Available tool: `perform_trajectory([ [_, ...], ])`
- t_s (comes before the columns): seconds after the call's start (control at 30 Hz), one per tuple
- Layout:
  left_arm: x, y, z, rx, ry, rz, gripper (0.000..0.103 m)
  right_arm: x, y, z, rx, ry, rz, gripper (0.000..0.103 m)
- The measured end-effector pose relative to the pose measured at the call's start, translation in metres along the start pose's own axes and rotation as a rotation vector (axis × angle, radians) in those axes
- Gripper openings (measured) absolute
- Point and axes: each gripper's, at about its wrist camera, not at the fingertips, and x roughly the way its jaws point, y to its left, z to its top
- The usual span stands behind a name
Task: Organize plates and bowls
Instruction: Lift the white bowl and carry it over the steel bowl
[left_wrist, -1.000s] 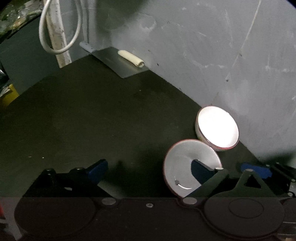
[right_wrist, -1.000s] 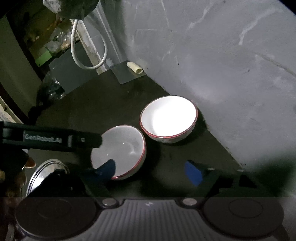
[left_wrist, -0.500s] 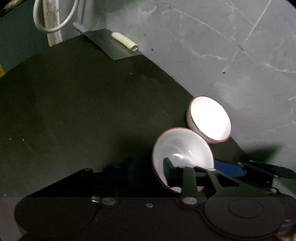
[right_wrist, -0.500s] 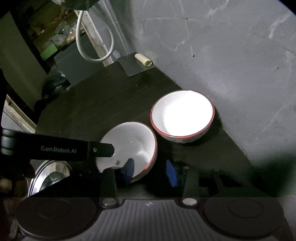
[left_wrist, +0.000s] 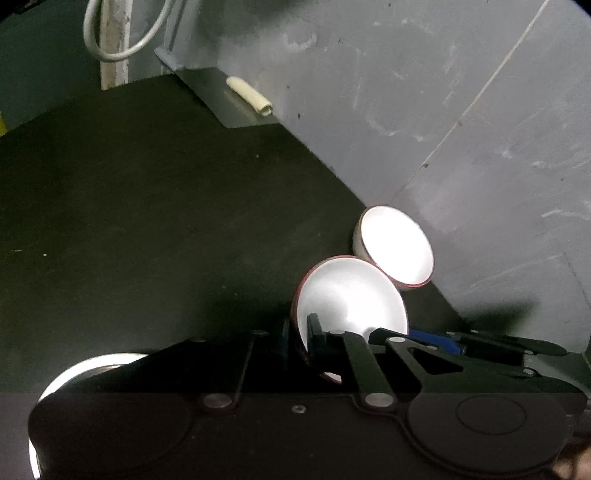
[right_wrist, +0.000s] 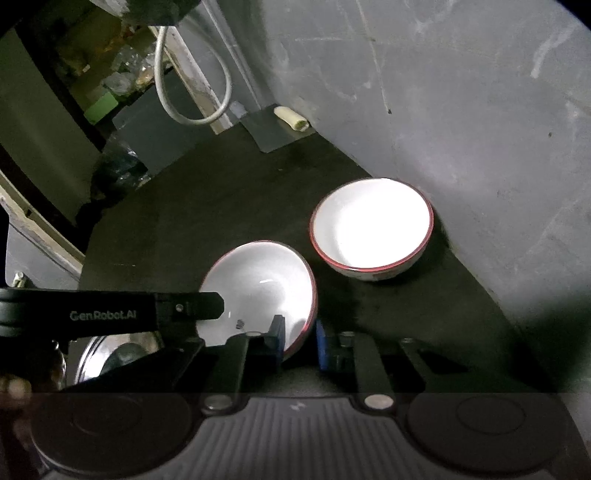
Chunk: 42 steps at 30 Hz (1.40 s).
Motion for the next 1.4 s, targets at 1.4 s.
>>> perform_trajectory([
  [1.4,-0.167,0.031,-0.155,-0.213,-0.160,-0.035,0.009,-0.101,0.104,-0.078,-0.398,0.168,0.281,0.019],
])
